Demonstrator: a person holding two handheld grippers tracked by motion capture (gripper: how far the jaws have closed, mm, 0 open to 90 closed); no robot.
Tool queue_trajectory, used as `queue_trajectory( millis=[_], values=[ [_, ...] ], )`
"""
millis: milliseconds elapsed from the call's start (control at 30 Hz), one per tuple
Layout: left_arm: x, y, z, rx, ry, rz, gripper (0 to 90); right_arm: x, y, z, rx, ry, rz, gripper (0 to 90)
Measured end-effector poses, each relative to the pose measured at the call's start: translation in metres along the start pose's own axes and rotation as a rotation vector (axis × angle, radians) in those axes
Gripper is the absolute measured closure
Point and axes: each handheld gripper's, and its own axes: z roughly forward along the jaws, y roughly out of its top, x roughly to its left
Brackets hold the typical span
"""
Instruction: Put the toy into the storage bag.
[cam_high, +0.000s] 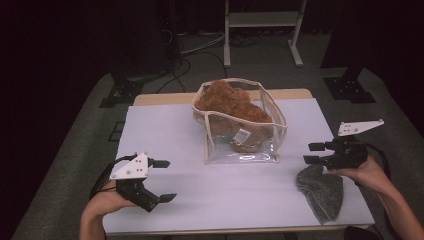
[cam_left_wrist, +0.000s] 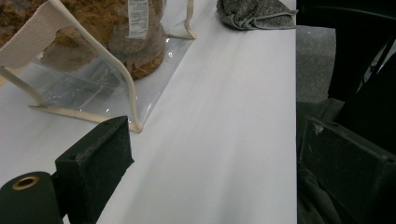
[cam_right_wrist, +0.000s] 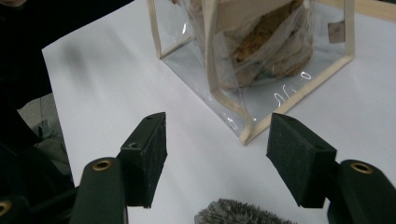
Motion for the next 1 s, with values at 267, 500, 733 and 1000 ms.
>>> queue_trajectory(
  millis=[267, 500, 733, 1000],
  values=[
    [0.0, -0.001, 0.0, -0.002, 0.002, -0.003, 7.8, -0.001, -0.016, 0.001, 0.01, -0.004, 0.019, 36.4],
    [0.0, -0.001, 0.001, -0.001, 0.0, -0.004, 7.9, -0.001, -0.033, -0.001, 0.014, -0.007, 0.044, 36.3],
    [0.0, -0.001, 0.001, -0.001, 0.001, -0.005, 7.8, 0.001, -0.045, 0.0, 0.026, -0.012, 0.055, 35.8],
    [-0.001, 0.0, 0.001, 0.002, 0.001, -0.003, 7.8, 0.006, -0.056, 0.004, 0.034, -0.001, 0.062, 35.4]
  ],
)
